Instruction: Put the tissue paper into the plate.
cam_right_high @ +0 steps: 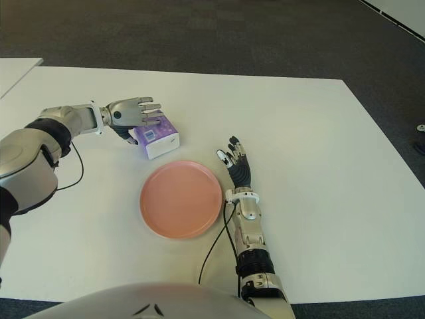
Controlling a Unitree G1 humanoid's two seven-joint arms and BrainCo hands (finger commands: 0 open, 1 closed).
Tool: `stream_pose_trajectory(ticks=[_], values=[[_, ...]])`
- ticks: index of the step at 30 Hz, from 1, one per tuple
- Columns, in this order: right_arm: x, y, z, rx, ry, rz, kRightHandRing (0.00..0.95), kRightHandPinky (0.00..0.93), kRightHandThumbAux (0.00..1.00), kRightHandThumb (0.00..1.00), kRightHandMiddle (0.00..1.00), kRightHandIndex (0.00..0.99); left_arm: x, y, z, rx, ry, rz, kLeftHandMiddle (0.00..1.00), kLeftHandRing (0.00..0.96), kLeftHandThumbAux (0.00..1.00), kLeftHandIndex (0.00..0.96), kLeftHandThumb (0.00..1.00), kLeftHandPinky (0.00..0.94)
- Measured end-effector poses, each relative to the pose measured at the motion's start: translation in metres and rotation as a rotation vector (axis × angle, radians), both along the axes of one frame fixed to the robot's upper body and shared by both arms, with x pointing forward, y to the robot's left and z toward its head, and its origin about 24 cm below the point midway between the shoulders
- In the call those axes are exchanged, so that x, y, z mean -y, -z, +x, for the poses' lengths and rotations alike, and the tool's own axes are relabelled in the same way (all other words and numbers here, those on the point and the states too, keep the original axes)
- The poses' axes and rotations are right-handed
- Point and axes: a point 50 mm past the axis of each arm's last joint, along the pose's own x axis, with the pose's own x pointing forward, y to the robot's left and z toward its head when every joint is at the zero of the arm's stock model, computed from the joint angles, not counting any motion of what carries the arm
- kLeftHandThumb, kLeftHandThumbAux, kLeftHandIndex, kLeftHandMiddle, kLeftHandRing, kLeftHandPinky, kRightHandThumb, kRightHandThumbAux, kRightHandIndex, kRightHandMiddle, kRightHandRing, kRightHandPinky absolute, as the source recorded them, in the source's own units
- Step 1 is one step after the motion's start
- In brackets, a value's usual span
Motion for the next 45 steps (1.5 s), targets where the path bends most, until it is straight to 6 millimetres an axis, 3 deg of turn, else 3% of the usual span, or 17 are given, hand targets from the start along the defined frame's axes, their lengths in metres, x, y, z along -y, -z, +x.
stream_pose_trajectory(ticks=[33,45], values=[[-0.001,0.0,0.0,0.002,0.003,0.003,0.0,0.021,0.532,0.498,0.0,0.0,0.004,0.003,0.001,-0.002,-0.002,0.017,0.0,0.0,0.185,0.0,0.486,0.0],[-0.001,0.0,0.0,0.002,0.004,0.002,0.0,0.028,0.525,0.501,0.001,0.001,0.012,0.008,-0.001,-0.021,-0.008,-0.052,0.0,0.0,0.177,0.0,0.47,0.0]])
